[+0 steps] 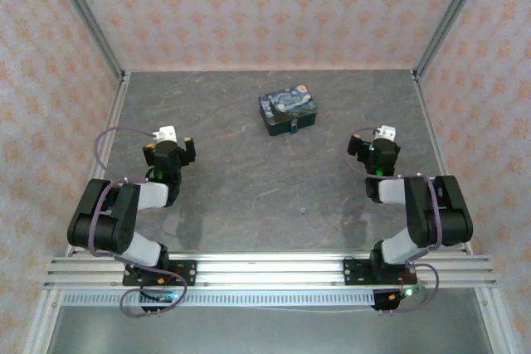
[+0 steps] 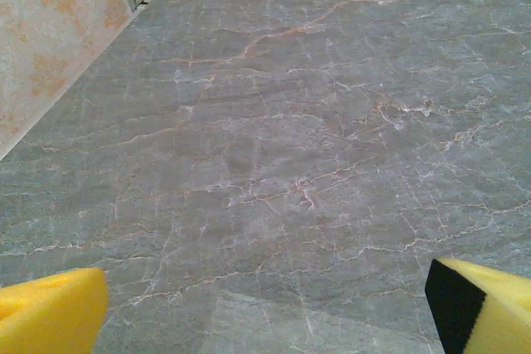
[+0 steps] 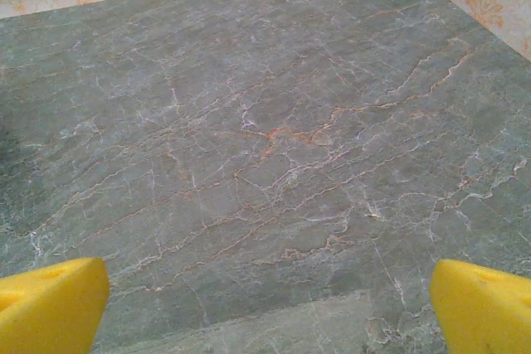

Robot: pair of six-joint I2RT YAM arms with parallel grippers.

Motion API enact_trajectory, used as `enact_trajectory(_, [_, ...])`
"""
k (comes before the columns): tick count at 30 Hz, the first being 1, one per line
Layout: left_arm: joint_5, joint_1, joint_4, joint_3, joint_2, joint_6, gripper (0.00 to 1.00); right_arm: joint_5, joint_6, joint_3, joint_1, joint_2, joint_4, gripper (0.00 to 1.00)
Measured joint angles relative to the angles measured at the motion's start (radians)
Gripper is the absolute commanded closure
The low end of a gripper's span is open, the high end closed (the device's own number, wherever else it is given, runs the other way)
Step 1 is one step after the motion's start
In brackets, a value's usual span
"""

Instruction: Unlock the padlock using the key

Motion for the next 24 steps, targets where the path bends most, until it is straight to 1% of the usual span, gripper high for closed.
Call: enact_trajectory(24, [-0.003, 0.000, -0.009, 0.000, -0.005, 0.000, 0.00, 0.004, 0.001, 0.000, 0.000, 0.000, 0.000, 0.01])
